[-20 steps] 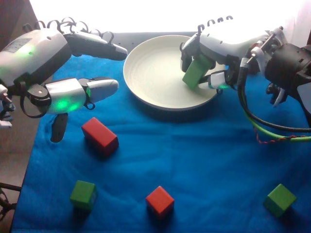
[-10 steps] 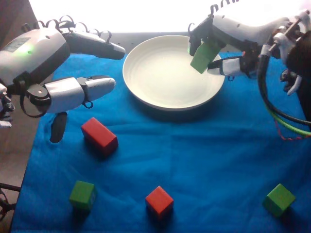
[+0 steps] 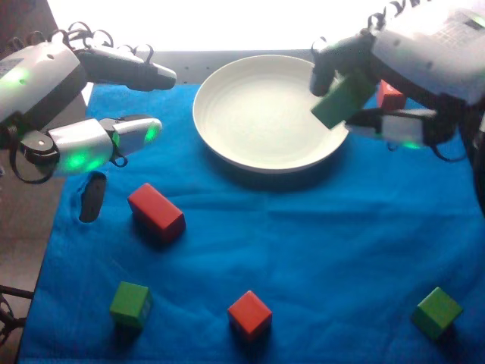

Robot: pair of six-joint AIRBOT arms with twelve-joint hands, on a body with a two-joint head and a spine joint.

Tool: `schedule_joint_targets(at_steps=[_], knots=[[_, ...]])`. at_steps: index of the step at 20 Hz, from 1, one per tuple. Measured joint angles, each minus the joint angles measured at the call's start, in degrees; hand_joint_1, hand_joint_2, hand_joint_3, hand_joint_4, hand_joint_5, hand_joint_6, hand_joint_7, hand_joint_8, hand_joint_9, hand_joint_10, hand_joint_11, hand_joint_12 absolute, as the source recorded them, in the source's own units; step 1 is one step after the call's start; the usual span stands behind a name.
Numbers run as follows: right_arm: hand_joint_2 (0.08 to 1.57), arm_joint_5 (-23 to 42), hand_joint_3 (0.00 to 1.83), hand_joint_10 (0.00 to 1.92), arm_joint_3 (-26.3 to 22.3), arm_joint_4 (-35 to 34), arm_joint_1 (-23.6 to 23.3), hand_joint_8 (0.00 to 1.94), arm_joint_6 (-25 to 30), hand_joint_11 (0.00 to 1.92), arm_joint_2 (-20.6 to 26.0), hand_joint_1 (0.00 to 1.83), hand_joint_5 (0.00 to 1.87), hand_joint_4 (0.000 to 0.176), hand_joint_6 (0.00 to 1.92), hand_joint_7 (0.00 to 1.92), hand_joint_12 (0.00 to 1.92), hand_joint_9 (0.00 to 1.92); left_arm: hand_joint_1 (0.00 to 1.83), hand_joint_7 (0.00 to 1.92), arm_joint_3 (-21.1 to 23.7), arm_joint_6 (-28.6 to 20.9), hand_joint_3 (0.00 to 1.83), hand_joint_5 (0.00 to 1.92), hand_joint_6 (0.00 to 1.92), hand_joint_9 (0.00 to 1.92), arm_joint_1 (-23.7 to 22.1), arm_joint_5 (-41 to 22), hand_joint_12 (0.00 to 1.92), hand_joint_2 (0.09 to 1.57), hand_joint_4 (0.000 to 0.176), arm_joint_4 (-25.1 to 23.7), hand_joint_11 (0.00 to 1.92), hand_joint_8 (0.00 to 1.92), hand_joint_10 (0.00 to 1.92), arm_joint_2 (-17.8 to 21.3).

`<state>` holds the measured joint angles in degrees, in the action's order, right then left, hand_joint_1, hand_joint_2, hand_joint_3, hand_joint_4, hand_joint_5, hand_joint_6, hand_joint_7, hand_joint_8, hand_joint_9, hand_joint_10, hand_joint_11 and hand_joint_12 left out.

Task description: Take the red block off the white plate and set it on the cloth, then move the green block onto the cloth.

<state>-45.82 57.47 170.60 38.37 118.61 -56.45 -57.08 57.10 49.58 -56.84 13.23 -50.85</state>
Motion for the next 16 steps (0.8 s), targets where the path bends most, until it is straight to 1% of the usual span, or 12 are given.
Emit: schedule_joint_targets(at_steps=[2, 3, 4, 5, 6, 7, 8, 9, 10, 14, 15, 16], knots=[[1.24, -3.1, 0.00, 1.39, -1.9, 0.0, 2.5, 1.23, 0.0, 0.77, 1.8, 1.37, 0.83, 0.000, 1.16, 0.92, 1.75, 0.82, 0.68, 0.79, 0.1, 0.2, 0.00, 0.80, 0.00, 0.41, 0.2, 0.0, 1.67, 1.20, 0.067, 0.0, 0.08, 0.05, 0.98, 0.0], [1.23, -4.0, 0.00, 1.57, -2.6, 0.0, 3.6, 1.44, 0.0, 0.87, 2.4, 1.36, 0.80, 0.000, 1.02, 0.80, 1.82, 0.73, 0.68, 0.78, 0.2, 0.2, 0.00, 0.80, 0.00, 0.38, 0.4, -0.2, 1.68, 1.20, 0.060, 0.0, 0.06, 0.05, 1.00, 0.0], [1.21, -4.8, 0.00, 1.81, -3.5, 0.0, 4.8, 1.58, 0.0, 1.02, 2.7, 1.27, 0.89, 0.000, 0.89, 0.79, 1.90, 0.95, 0.71, 0.77, 0.5, 0.2, 0.00, 0.81, 0.00, 0.39, 0.5, -0.2, 1.65, 1.21, 0.060, 0.6, 0.07, 0.04, 0.92, 0.1], [1.18, -5.2, 0.00, 1.81, -4.2, 0.0, 6.1, 1.51, 0.2, 1.07, 2.8, 1.26, 1.01, 0.000, 0.74, 0.85, 1.92, 1.04, 0.71, 0.76, 0.5, 0.2, 0.00, 0.81, 0.00, 0.40, 0.5, -0.2, 1.60, 1.21, 0.069, 0.2, 0.03, 0.03, 0.80, 0.2], [1.16, -5.4, 0.00, 1.46, -4.5, 0.0, 7.0, 1.22, 1.1, 0.91, 2.8, 1.35, 1.02, 0.000, 0.86, 0.89, 1.83, 0.89, 0.83, 0.77, 0.6, 0.2, 0.00, 0.72, 1.12, 0.45, 0.5, -0.5, 1.56, 1.25, 0.155, 0.2, 0.07, 0.03, 0.71, 0.2], [1.20, -5.3, 0.00, 1.38, -4.6, 0.0, 8.1, 1.14, 2.5, 0.81, 2.8, 1.37, 1.00, 0.000, 0.97, 0.90, 1.81, 0.85, 0.83, 0.77, 0.7, 0.2, 0.01, 0.65, 1.42, 0.46, 0.7, -1.0, 1.55, 1.28, 0.172, 0.3, 0.09, 0.03, 0.70, 0.4], [1.21, -5.2, 0.00, 1.36, -4.7, 0.0, 9.1, 1.10, 3.1, 0.83, 2.8, 1.38, 0.98, 0.000, 1.02, 0.92, 1.83, 0.85, 0.71, 0.75, 0.7, 0.3, 0.00, 0.54, 0.80, 0.45, 0.7, -1.2, 1.53, 1.23, 0.120, 0.3, 0.10, 0.02, 0.71, 0.5], [1.18, -5.2, 0.00, 1.43, -4.6, 0.0, 9.8, 1.09, 3.3, 0.84, 2.8, 1.27, 1.06, 0.000, 0.93, 0.96, 1.83, 0.93, 0.68, 0.75, 0.7, 0.3, 0.00, 0.61, 0.47, 0.45, 0.7, -1.3, 1.52, 1.23, 0.094, 0.5, 0.12, 0.02, 0.72, 0.7], [1.19, -5.4, 0.00, 1.40, -4.7, 0.0, 10.2, 1.10, 3.3, 0.77, 2.8, 1.35, 1.00, 0.000, 1.02, 0.89, 1.85, 0.84, 0.67, 0.74, 0.8, 0.3, 0.00, 0.67, 0.29, 0.47, 0.8, -1.4, 1.49, 1.21, 0.093, 0.5, 0.14, 0.01, 0.66, 0.7], [1.20, -5.8, 0.00, 1.37, -4.9, 0.0, 11.2, 1.10, 3.5, 0.77, 2.9, 1.37, 0.96, 0.000, 1.12, 0.86, 1.80, 0.82, 0.67, 0.76, 1.1, 0.3, 0.00, 0.78, 0.07, 0.46, 1.0, -2.1, 1.55, 1.20, 0.091, 0.3, 0.10, 0.01, 0.68, 0.8], [1.19, -5.7, 0.00, 1.43, -4.9, 0.0, 11.5, 1.09, 3.5, 0.81, 2.9, 1.27, 1.01, 0.000, 1.01, 0.95, 1.78, 0.86, 0.68, 0.76, 1.1, 0.3, 0.00, 0.78, 0.06, 0.45, 1.1, -2.2, 1.56, 1.20, 0.100, 0.3, 0.10, 0.01, 0.69, 0.8], [1.19, -5.7, 0.00, 1.48, -4.9, 0.0, 11.6, 1.20, 3.5, 0.73, 2.9, 1.18, 0.94, 0.000, 1.07, 0.77, 1.82, 0.73, 0.70, 0.76, 1.1, 0.3, 0.00, 0.78, 0.06, 0.45, 1.1, -2.2, 1.56, 1.20, 0.091, 0.5, 0.10, 0.01, 0.69, 0.8]])
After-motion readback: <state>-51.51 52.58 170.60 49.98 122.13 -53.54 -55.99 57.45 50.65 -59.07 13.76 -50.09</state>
